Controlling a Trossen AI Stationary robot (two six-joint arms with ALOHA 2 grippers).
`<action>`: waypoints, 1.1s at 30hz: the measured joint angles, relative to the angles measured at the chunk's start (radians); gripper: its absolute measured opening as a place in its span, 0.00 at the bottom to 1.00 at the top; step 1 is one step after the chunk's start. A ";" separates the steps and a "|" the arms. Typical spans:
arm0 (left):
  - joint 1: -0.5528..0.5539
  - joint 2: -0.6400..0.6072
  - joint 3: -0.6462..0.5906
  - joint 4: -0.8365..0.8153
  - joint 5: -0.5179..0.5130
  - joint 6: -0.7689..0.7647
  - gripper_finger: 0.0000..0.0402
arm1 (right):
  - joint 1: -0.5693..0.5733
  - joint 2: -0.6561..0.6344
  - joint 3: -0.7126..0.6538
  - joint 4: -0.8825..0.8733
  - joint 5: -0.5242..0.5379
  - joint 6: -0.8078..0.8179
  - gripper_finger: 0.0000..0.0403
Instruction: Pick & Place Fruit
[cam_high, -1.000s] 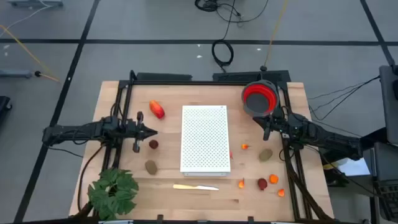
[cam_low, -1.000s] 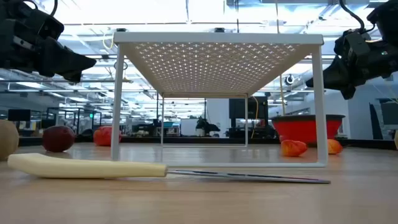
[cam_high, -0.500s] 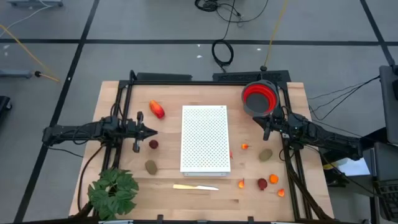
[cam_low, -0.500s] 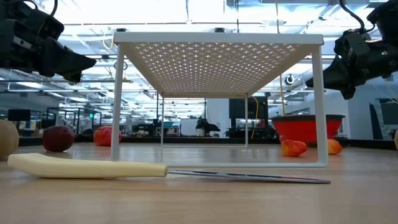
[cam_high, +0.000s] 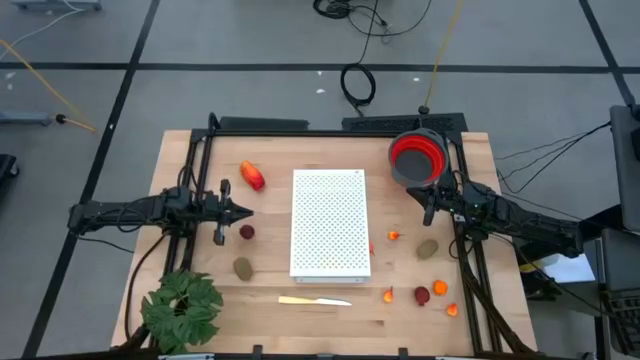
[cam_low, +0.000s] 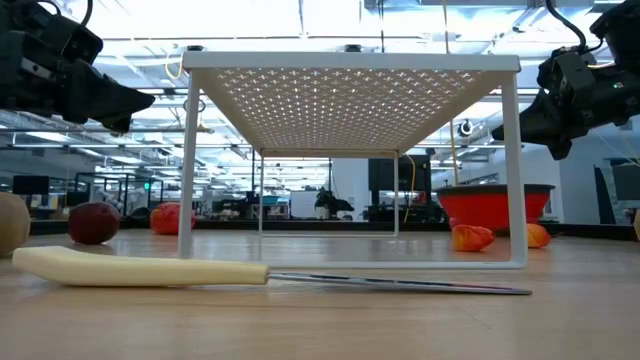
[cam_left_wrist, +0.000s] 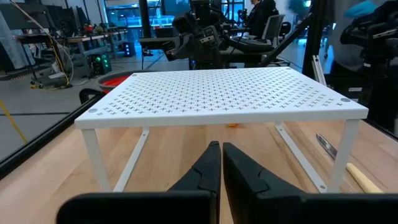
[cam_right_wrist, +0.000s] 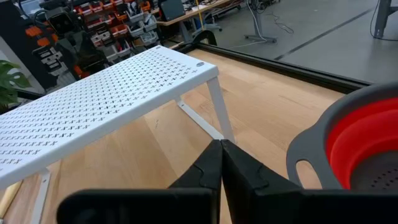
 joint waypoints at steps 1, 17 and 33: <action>0.000 0.000 0.000 0.000 0.000 0.000 0.05 | 0.000 0.000 0.000 0.000 0.000 0.000 0.01; 0.000 0.000 0.000 0.000 0.000 0.000 0.05 | 0.000 0.000 0.000 0.000 0.000 0.000 0.01; 0.000 0.000 0.000 0.002 0.000 0.000 0.05 | 0.000 0.006 -0.009 0.037 0.053 -0.305 0.01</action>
